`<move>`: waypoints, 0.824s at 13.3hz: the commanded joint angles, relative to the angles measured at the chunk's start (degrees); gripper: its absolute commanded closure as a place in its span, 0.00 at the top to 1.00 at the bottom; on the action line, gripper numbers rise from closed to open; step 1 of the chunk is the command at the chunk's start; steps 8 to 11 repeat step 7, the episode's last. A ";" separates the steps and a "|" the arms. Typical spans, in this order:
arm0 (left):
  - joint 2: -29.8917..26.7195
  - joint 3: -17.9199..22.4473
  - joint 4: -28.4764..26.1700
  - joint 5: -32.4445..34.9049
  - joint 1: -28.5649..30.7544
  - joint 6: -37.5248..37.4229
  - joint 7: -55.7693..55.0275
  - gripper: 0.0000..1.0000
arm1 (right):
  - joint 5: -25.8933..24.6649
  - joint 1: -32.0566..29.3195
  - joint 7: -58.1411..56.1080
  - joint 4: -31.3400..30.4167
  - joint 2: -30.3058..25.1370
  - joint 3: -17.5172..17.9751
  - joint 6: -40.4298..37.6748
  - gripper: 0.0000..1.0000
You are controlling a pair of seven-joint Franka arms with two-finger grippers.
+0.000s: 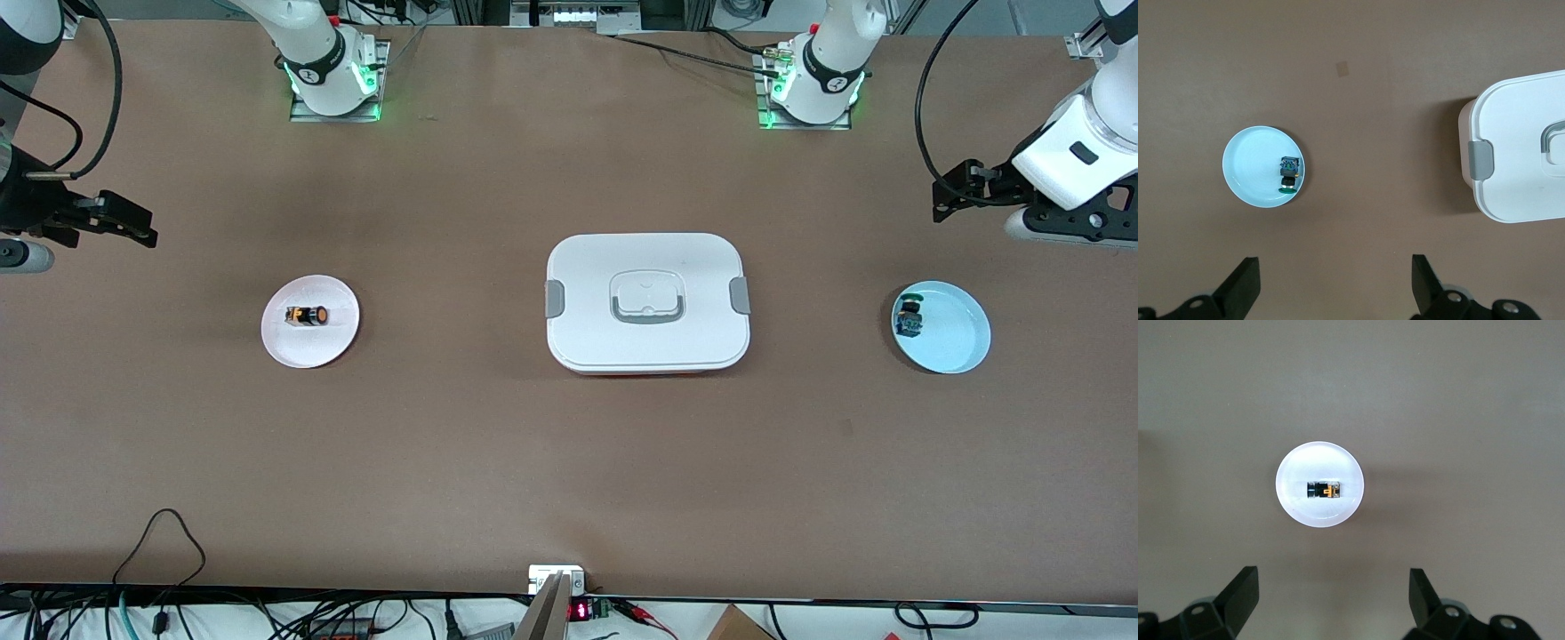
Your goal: Transfer orange switch to right arm and place
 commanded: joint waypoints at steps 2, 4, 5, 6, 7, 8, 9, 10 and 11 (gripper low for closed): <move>-0.41 -0.12 0.68 0.73 0.15 -1.21 -0.58 1.00 | 0.63 0.13 1.13 1.60 0.01 0.12 -1.63 1.00; -0.41 -0.12 0.68 0.73 0.15 -1.21 -0.58 1.00 | 0.72 0.22 1.22 1.69 0.01 0.12 -1.63 1.00; -0.41 -0.12 0.68 0.73 0.15 -1.21 -0.58 1.00 | 0.72 0.22 1.22 1.69 0.01 0.12 -1.63 1.00; -0.41 -0.12 0.68 0.73 0.15 -1.21 -0.58 1.00 | 0.72 0.22 2.70 1.69 0.01 0.12 -1.63 1.00; -0.41 -0.12 0.68 0.73 0.15 -1.21 -0.58 1.00 | 0.72 0.30 4.02 1.69 0.01 0.20 -1.63 1.00; -0.41 -0.12 0.68 0.73 0.15 -1.21 -0.58 1.00 | 0.72 0.30 4.02 1.69 0.01 0.20 -1.63 1.00; -0.41 -0.12 0.68 0.73 0.15 -1.21 -0.58 1.00 | 0.72 0.30 4.02 1.69 0.01 0.20 -1.63 1.00; -0.41 -0.12 0.68 0.73 0.15 -1.21 -0.58 1.00 | 0.72 0.30 4.02 1.69 0.01 0.20 -1.63 1.00; -0.41 -0.12 0.68 0.73 0.15 -1.21 -0.58 1.00 | 0.72 0.30 4.02 1.69 0.01 0.20 -1.63 1.00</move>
